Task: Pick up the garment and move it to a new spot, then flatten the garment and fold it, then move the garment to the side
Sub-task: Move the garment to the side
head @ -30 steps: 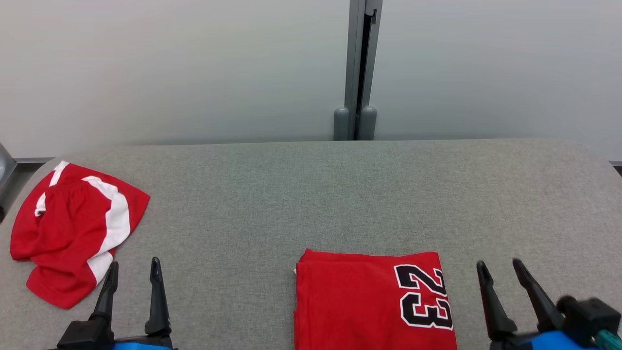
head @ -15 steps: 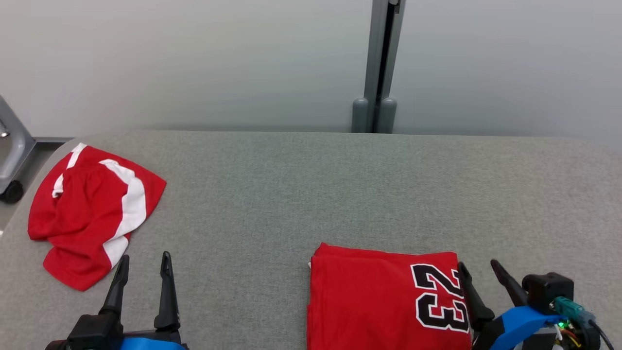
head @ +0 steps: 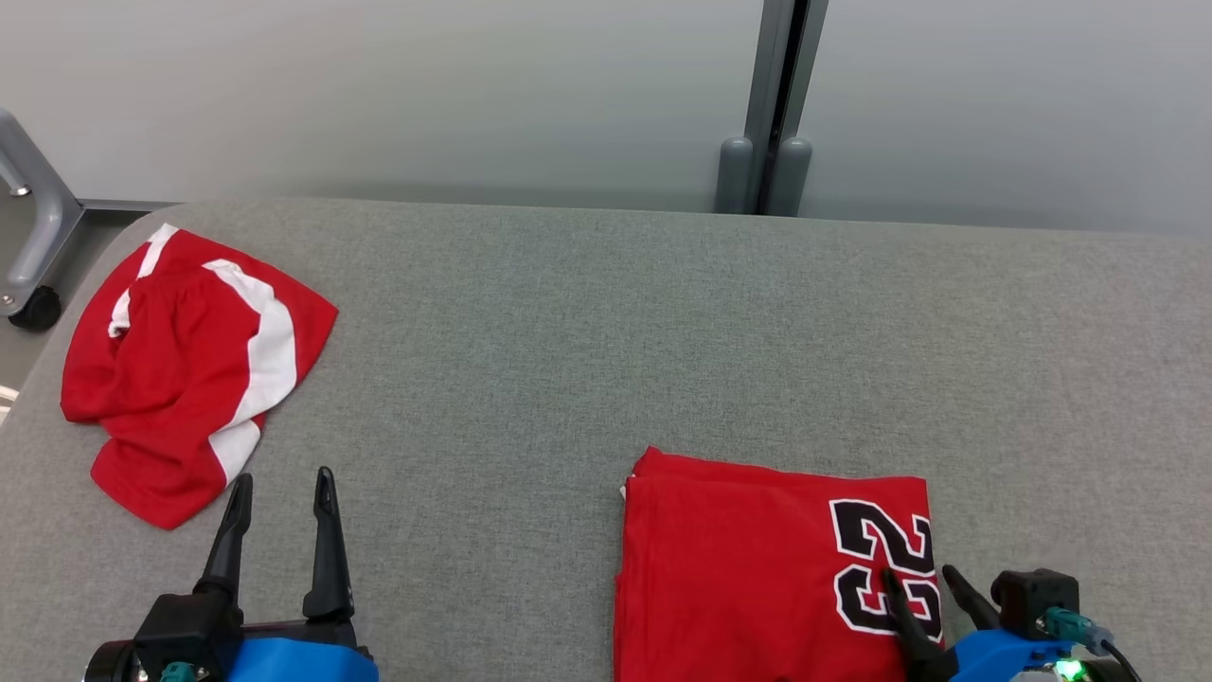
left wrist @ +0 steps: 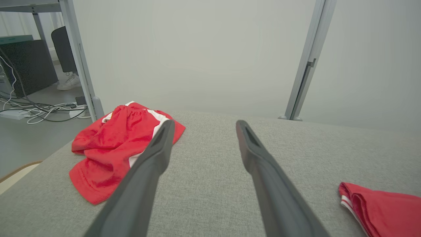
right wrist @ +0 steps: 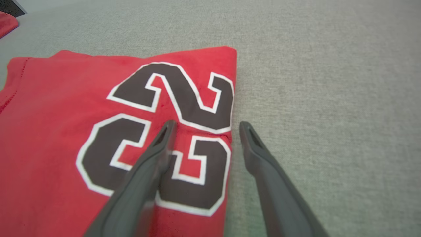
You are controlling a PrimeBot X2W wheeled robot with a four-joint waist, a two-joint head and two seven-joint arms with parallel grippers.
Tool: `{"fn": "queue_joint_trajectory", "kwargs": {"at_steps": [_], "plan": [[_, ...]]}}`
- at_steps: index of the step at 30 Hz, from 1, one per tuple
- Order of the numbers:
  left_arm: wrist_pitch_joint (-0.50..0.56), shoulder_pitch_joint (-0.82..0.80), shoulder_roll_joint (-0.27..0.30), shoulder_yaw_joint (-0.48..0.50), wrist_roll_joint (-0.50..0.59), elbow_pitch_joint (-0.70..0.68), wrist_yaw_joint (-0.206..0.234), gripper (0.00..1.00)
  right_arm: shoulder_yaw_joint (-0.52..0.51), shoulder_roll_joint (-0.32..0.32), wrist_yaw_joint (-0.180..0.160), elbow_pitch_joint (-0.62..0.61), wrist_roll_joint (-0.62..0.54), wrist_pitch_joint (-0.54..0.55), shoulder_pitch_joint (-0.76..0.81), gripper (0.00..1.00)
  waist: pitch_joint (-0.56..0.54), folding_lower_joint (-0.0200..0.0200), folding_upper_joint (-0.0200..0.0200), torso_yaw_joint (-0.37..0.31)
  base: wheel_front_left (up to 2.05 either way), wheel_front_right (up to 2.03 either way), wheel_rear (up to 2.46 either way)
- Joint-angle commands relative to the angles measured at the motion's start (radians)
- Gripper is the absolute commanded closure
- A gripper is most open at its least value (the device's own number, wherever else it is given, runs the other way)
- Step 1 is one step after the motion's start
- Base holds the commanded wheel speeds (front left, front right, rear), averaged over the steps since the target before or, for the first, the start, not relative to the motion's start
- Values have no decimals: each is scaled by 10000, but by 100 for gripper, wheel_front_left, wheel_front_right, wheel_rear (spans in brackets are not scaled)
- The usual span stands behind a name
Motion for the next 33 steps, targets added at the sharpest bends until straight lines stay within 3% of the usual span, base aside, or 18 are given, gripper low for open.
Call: {"fn": "queue_joint_trajectory", "kwargs": {"at_steps": [1,11,12,13,14,15,25,33], "plan": [[-74,-203,13,-34,-47,43,33,0,32,-26,4,268,33,-134,-188,0,39,-1,-2,19,0,0,0],[-203,-367,47,-113,-139,287,50,0,794,24,15,1584,460,-532,-328,0,67,-1,-2,37,0,0,0],[-210,-367,47,-119,-138,294,55,0,906,30,15,1657,505,-561,-338,18,66,-1,-2,34,0,0,0],[-220,-364,48,-128,-144,304,59,0,1008,32,15,1726,571,-577,-350,58,57,-1,-2,32,0,0,0],[-234,-364,44,-141,-147,314,62,0,1115,37,15,1803,618,-581,-355,85,58,-1,-2,34,0,0,0],[-241,-368,43,-151,-151,327,65,0,1190,37,16,1885,684,-571,-366,100,57,-1,-2,36,0,0,0],[-350,-292,60,-167,-277,480,83,0,895,-228,3,1940,618,-1214,-991,100,-26,-1,-2,24,0,0,0],[-410,-355,-2,-354,-303,343,25,0,482,-696,3,1698,752,-1317,-1328,100,124,-1,-2,-407,0,0,0]]}}
